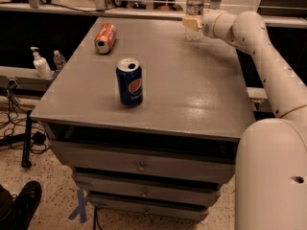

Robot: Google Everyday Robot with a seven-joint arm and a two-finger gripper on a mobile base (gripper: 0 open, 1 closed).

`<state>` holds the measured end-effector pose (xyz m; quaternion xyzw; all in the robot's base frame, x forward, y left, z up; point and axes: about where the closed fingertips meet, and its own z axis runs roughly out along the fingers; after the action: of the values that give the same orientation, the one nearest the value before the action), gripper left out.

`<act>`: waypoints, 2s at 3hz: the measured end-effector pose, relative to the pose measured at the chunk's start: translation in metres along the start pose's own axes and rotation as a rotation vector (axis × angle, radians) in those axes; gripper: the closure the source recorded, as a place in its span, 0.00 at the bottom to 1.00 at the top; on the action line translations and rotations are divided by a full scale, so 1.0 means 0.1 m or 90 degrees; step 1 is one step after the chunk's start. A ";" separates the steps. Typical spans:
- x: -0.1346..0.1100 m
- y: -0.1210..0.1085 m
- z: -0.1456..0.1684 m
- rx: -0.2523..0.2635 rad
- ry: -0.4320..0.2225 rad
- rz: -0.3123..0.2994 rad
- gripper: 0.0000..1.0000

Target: Move water bottle near pepsi can

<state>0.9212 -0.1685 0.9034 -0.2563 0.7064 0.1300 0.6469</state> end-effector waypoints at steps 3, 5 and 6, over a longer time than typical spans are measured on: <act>-0.26 0.58 -0.52 -0.076 -0.015 0.022 1.00; -0.44 1.32 -1.27 -0.154 -0.046 0.057 1.00; -0.41 1.54 -1.61 -0.186 -0.057 0.075 1.00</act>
Offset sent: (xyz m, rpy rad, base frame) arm -0.0843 0.0269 0.0306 0.0486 0.0178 0.1239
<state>0.7045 -0.1144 0.9419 -0.2996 0.6642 0.2804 0.6249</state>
